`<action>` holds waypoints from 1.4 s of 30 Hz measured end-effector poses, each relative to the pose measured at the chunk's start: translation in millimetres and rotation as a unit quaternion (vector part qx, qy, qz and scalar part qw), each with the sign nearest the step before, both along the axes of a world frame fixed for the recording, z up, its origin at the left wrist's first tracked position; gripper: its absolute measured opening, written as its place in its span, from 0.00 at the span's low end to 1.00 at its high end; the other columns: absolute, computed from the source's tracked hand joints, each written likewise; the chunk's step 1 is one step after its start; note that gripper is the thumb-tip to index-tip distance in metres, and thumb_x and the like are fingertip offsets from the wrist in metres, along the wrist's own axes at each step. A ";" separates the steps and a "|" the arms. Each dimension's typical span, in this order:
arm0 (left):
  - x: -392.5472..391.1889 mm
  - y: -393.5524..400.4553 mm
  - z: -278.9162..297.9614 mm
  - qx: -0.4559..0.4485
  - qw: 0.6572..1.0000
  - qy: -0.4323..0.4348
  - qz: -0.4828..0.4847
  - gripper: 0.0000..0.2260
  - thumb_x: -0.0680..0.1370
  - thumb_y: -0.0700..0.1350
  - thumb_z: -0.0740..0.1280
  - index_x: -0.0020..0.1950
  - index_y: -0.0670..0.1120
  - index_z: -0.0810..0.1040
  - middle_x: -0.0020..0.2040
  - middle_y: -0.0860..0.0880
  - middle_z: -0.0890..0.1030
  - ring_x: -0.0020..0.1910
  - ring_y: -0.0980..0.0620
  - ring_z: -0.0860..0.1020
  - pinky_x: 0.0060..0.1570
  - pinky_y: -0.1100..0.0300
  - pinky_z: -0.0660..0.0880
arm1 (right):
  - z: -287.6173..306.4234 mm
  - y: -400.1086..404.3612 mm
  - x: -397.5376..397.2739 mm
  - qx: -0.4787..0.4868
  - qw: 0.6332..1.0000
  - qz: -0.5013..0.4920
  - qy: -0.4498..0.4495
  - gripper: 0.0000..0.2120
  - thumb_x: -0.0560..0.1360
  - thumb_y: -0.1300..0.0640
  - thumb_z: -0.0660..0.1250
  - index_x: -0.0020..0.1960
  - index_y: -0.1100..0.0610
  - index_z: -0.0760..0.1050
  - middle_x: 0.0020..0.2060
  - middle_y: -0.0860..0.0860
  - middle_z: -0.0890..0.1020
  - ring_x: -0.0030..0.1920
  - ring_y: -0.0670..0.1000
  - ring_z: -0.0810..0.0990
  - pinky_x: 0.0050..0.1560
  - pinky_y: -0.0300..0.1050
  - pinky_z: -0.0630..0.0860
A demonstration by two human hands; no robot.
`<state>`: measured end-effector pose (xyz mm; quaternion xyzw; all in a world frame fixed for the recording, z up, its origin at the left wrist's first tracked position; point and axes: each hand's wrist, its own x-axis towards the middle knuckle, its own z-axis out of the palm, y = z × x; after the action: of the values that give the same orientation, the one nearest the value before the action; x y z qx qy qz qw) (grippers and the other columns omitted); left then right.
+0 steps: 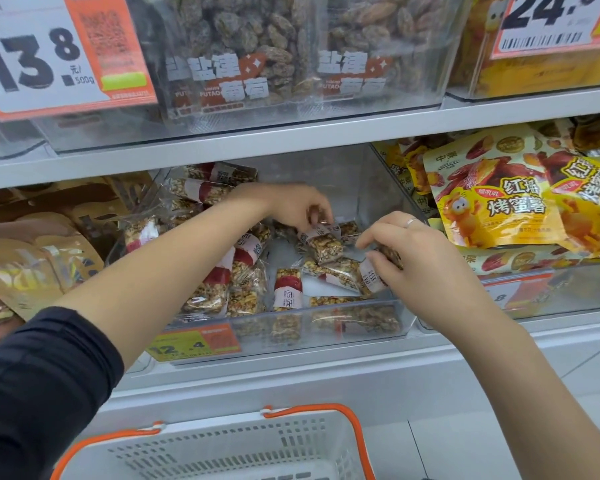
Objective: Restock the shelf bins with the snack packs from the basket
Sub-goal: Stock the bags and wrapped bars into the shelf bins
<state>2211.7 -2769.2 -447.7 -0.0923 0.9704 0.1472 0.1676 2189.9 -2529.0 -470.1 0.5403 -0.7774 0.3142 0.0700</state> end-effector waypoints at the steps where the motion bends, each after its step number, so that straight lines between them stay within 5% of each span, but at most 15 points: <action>1: -0.5 -1.7 -2.5 -0.071 0.996 -0.027 -0.038 0.25 0.73 0.34 0.68 0.67 0.51 0.73 0.57 0.52 0.74 0.54 0.53 0.73 0.58 0.55 0.71 | 0.1 0.0 -0.2 -0.001 1.000 0.001 0.001 0.08 0.73 0.65 0.66 0.48 0.54 0.79 0.48 0.49 0.77 0.45 0.52 0.77 0.41 0.52 0.77; 4: -2.4 -5.9 -21.1 -0.140 0.987 -0.014 -0.078 0.28 0.69 0.36 0.73 0.67 0.51 0.72 0.64 0.48 0.73 0.62 0.48 0.70 0.61 0.51 0.69 | 0.0 1.6 -1.2 -0.001 1.000 -0.001 -0.003 0.08 0.73 0.65 0.66 0.48 0.54 0.79 0.48 0.49 0.78 0.45 0.52 0.77 0.42 0.51 0.76; 9: -5.1 -10.5 -16.1 -0.092 0.976 0.188 0.059 0.17 0.72 0.42 0.73 0.59 0.43 0.73 0.52 0.48 0.76 0.46 0.50 0.76 0.40 0.64 0.68 | -0.9 0.6 -0.9 0.005 1.000 0.001 -0.001 0.08 0.74 0.64 0.65 0.51 0.55 0.79 0.50 0.50 0.77 0.46 0.52 0.77 0.42 0.49 0.76; 17: -9.4 -21.9 -31.3 -0.228 0.958 0.103 0.141 0.18 0.71 0.46 0.75 0.54 0.40 0.73 0.52 0.41 0.78 0.47 0.45 0.76 0.39 0.57 0.69 | 0.6 1.0 -0.8 0.005 1.000 0.002 -0.009 0.08 0.75 0.63 0.64 0.51 0.55 0.78 0.51 0.50 0.77 0.46 0.52 0.77 0.43 0.52 0.76; 23: -9.0 -29.6 -18.9 -0.105 0.961 0.165 0.195 0.17 0.75 0.37 0.69 0.64 0.44 0.73 0.65 0.44 0.73 0.61 0.46 0.73 0.54 0.60 0.70 | 0.5 2.7 0.1 0.008 1.000 0.007 -0.010 0.08 0.74 0.64 0.64 0.51 0.55 0.79 0.51 0.49 0.77 0.46 0.51 0.77 0.43 0.50 0.76; 27: 4.8 -15.4 -0.2 -0.001 0.954 0.240 0.181 0.14 0.77 0.32 0.63 0.58 0.44 0.79 0.57 0.49 0.78 0.57 0.52 0.77 0.54 0.66 0.71 | 1.2 0.6 -0.1 0.011 1.000 0.005 -0.011 0.08 0.74 0.64 0.65 0.51 0.56 0.79 0.51 0.50 0.77 0.47 0.52 0.77 0.45 0.51 0.76; 29: 11.7 3.1 -3.9 0.034 0.975 0.191 0.112 0.11 0.75 0.35 0.68 0.55 0.44 0.80 0.52 0.51 0.80 0.50 0.55 0.78 0.52 0.64 0.74 | 1.2 -0.1 -0.6 0.011 1.000 0.003 -0.008 0.08 0.74 0.64 0.65 0.51 0.55 0.79 0.51 0.50 0.77 0.47 0.53 0.77 0.45 0.52 0.76; 34: -1.0 19.3 -51.2 -0.134 0.985 0.079 0.080 0.15 0.76 0.45 0.69 0.61 0.44 0.76 0.57 0.46 0.78 0.51 0.47 0.78 0.49 0.55 0.77 | 1.5 1.1 0.6 0.011 1.000 -0.003 -0.004 0.09 0.74 0.65 0.65 0.50 0.55 0.80 0.50 0.51 0.78 0.47 0.54 0.78 0.44 0.52 0.76; 42: 4.7 8.0 -49.7 -0.206 0.972 0.069 0.095 0.10 0.75 0.34 0.66 0.55 0.41 0.76 0.52 0.45 0.79 0.48 0.45 0.79 0.41 0.56 0.76 | 1.3 1.8 -0.2 0.009 1.000 0.002 -0.003 0.08 0.74 0.65 0.66 0.50 0.55 0.79 0.50 0.51 0.77 0.47 0.54 0.78 0.45 0.52 0.76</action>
<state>2216.4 -2761.2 -497.3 -0.2061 0.9759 -0.0342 0.0629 2189.8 -2527.3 -468.8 0.5412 -0.7797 0.3088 0.0618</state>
